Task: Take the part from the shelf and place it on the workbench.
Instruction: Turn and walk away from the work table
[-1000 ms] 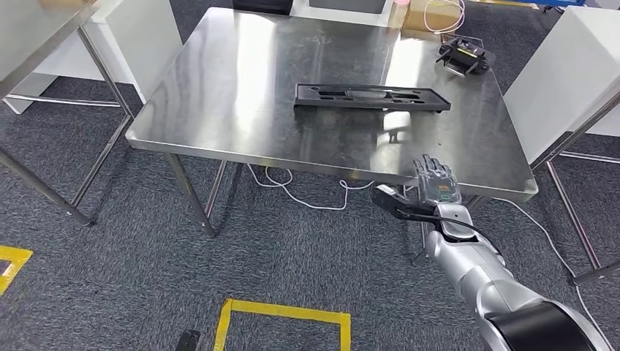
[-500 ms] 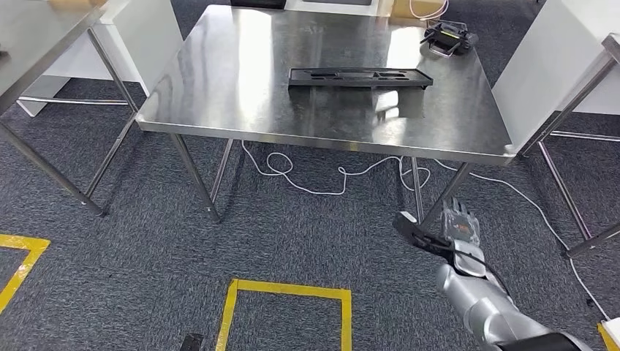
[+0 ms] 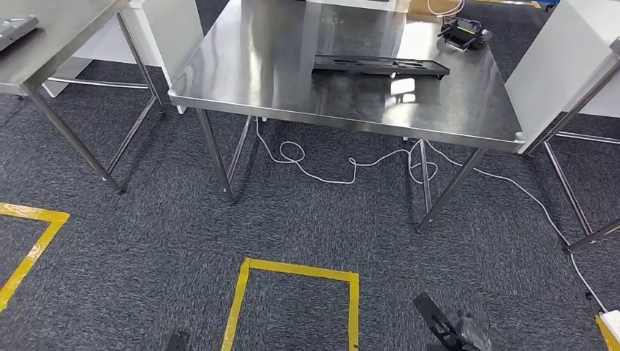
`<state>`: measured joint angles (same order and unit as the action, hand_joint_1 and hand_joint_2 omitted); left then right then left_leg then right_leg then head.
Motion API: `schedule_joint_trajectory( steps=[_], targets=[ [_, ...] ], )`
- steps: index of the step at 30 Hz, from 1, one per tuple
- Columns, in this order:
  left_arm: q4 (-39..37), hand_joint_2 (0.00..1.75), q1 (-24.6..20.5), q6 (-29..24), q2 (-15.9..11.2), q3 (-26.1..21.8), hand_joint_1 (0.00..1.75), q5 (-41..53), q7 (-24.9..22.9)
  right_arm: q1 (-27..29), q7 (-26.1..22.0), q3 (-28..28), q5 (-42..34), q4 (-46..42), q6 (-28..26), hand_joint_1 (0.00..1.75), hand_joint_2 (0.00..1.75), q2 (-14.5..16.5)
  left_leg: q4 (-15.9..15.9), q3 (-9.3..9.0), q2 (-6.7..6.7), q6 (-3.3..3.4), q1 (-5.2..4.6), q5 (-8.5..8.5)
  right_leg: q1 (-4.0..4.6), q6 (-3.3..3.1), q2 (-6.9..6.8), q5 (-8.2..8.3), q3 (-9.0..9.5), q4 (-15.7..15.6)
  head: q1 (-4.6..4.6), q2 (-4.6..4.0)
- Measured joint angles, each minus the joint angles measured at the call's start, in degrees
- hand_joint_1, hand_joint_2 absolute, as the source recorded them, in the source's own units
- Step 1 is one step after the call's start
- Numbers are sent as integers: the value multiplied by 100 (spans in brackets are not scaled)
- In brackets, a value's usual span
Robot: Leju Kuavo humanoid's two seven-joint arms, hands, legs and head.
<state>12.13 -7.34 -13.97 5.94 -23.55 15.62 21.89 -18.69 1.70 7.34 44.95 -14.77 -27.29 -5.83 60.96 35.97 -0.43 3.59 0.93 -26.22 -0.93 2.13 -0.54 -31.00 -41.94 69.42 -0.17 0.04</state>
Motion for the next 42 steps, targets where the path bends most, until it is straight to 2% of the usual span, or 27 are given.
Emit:
schedule_joint_trajectory(
  steps=[1,2,3,5,7,9,11,12,15,16,17,18,19,20,22,24,26,30,31,33,34,35,36,37,39,41,42],
  targets=[
    [0,0,23,-5,-2,-6,0,1,5,106,26,-54,22,22,45,0,0,20,4,107,7,-7,-1,85,-4,28,6,-166,-41,351,-1,0],
    [0,0,44,-10,-3,-9,0,2,7,209,60,-97,51,41,92,0,0,41,8,217,15,-19,-2,172,-6,86,11,-201,-10,613,-2,0],
    [0,0,60,-16,-4,-11,0,4,8,301,99,-129,84,58,150,0,0,66,11,320,24,-35,0,256,-6,157,16,-116,105,705,-2,0],
    [2,0,72,-27,-4,-14,0,7,8,446,163,-178,147,84,250,0,0,113,15,518,39,-85,4,430,-9,236,24,69,671,285,-4,0],
    [5,0,66,-34,-7,-15,0,18,8,511,209,-207,176,97,311,0,0,156,11,625,55,-163,-6,582,33,143,36,-113,1369,-607,-18,0],
    [7,0,55,-35,-10,-16,0,59,0,563,243,-255,129,105,367,0,0,200,-43,623,83,-250,-11,684,87,-16,47,-333,1630,-1112,-43,-1],
    [6,0,60,-31,-17,-16,0,125,-24,676,254,-340,19,127,429,0,0,263,-108,620,96,-323,18,725,66,-158,39,-272,1565,-1166,-54,-2],
    [5,0,67,-27,-22,-15,0,166,-58,743,254,-394,-47,139,457,0,0,301,-69,648,92,-345,36,588,47,-235,29,-207,1522,-1174,-57,-1],
    [4,0,72,7,-34,-13,0,262,-190,922,254,-556,-216,166,508,0,0,408,669,811,74,-404,55,-342,30,-365,5,24,1333,-1173,-71,-1],
    [4,0,68,18,-37,-11,0,277,-216,970,254,-602,-246,175,512,0,0,437,1037,854,68,-425,55,-538,40,-365,2,80,1276,-1166,-72,-1],
    [4,0,64,23,-40,-11,0,288,-233,1013,254,-643,-265,184,514,0,0,461,1329,853,62,-437,55,-585,50,-357,3,130,1220,-1158,-70,0],
    [4,0,63,27,-43,-10,0,291,-243,1051,254,-678,-280,194,520,0,0,480,1449,771,57,-438,55,-514,60,-342,14,173,1175,-1151,-71,0],
    [4,0,63,40,-45,-8,0,293,-252,1082,259,-712,-305,204,545,0,0,494,1329,574,46,-427,55,-394,67,-320,35,207,1144,-1146,-70,0],
    [4,0,62,59,-46,-5,0,298,-261,1102,268,-749,-334,215,579,0,0,509,993,270,-2,-404,54,-288,71,-298,61,234,1118,-1141,-71,0],
    [4,0,58,118,-61,0,0,314,-287,1116,300,-823,-398,233,662,0,0,554,194,-340,-199,-329,58,-279,82,-241,116,275,1063,-1133,-63,-1],
    [4,0,57,179,-74,2,0,339,-331,1116,320,-888,-446,240,705,0,0,592,-172,-579,-279,-265,28,-353,83,-165,178,321,1024,-1133,-64,-1],
    [4,0,56,216,-75,4,0,356,-363,1119,324,-930,-484,245,720,0,0,604,-202,-574,-202,-241,-14,-348,72,-109,233,358,1018,-1140,-69,0],
    [4,0,51,232,-75,6,0,359,-379,1128,325,-955,-509,248,721,0,0,610,-230,-571,-162,-210,-9,-323,83,-82,257,371,1002,-1138,-68,-1],
    [4,0,45,267,-73,7,0,370,-393,1145,331,-994,-548,256,746,0,0,620,-264,-557,-92,-172,6,-287,75,-76,232,251,872,-912,-60,-1],
    [3,0,36,357,-57,12,0,400,-424,1221,342,-1159,-702,278,801,0,0,644,-327,-494,165,-120,49,-191,6,37,157,-65,495,-136,-43,0],
    [3,0,33,394,-46,14,0,414,-433,1260,345,-1241,-771,288,828,0,0,657,-335,-462,300,-121,68,-158,-55,119,89,-149,432,51,-34,0],
    [2,0,32,407,-38,16,0,418,-434,1287,344,-1301,-814,292,830,0,0,661,-331,-447,397,-153,85,-143,-100,224,5,-63,570,-133,-33,0],
    [3,0,29,409,-34,17,0,419,-434,1290,343,-1323,-823,293,830,0,0,671,-328,-449,454,-191,87,-141,-116,279,-120,78,813,-578,-23,0],
    [3,0,25,414,-33,18,0,419,-433,1285,342,-1342,-842,293,832,0,0,677,-325,-455,508,-238,81,-142,-104,288,-217,190,1000,-936,-16,0],
    [4,0,13,439,-34,19,0,419,-433,1279,341,-1404,-931,293,867,0,0,698,-326,-471,595,-326,51,-142,-62,185,-282,262,1089,-1187,-13,0],
    [4,0,1,482,-21,22,0,427,-435,1304,342,-1496,-1033,302,918,0,0,702,-340,-492,665,-396,66,-138,-51,51,-166,295,1058,-1182,-25,0],
    [4,0,-6,497,-12,24,0,437,-438,1320,343,-1536,-1059,309,932,0,0,704,-307,-484,627,-426,90,-182,-64,-1,-114,313,1058,-1186,-30,0]
  ],
)
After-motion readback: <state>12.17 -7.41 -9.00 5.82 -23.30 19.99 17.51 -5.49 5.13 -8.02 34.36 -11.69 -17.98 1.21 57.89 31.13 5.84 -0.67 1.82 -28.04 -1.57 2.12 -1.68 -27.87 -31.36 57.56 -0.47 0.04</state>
